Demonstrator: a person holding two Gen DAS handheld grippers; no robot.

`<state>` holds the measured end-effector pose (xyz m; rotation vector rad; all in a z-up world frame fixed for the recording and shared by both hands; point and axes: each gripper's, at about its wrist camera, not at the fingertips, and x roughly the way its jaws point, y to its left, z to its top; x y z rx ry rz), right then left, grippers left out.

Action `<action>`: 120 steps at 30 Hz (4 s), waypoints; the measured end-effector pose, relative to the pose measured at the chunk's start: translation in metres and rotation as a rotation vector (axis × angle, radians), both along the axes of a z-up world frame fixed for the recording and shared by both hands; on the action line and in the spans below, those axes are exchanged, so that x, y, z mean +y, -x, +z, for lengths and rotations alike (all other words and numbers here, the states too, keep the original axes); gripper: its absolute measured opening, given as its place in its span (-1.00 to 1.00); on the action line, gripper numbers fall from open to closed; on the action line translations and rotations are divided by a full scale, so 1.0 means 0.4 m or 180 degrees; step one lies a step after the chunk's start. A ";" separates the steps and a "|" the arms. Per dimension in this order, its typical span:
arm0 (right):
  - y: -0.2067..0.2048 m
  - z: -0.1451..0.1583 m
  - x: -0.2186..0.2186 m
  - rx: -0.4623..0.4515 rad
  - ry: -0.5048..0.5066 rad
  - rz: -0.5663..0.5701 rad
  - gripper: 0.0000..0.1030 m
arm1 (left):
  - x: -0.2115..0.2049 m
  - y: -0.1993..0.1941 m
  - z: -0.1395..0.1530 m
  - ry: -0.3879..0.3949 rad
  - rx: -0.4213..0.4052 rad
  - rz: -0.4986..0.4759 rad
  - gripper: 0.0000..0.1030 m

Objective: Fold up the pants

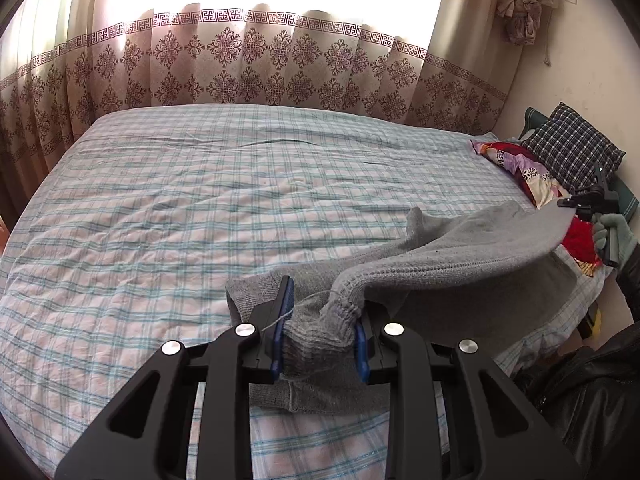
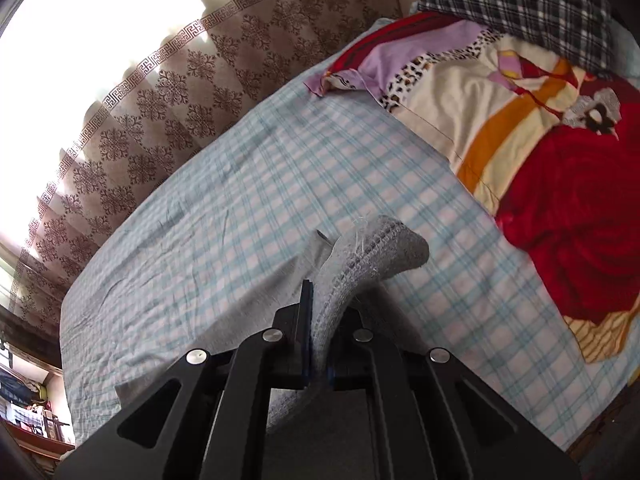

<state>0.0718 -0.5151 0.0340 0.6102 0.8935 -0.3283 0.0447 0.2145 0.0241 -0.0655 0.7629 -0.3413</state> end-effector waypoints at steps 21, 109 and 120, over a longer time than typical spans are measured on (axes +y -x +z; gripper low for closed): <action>0.255 -0.191 -0.001 0.0382 -0.0069 -0.0139 -0.91 | -0.044 0.042 -0.099 -0.0433 0.0210 -0.0210 -0.33; -0.286 -0.167 0.752 -0.0109 0.0868 0.2394 -0.08 | -0.054 -0.214 -0.141 -0.1251 0.0711 0.0888 0.33; -0.197 -0.278 0.556 0.0511 0.0919 0.1863 -0.08 | -0.168 -0.154 -0.211 -0.1269 0.0878 0.0494 0.33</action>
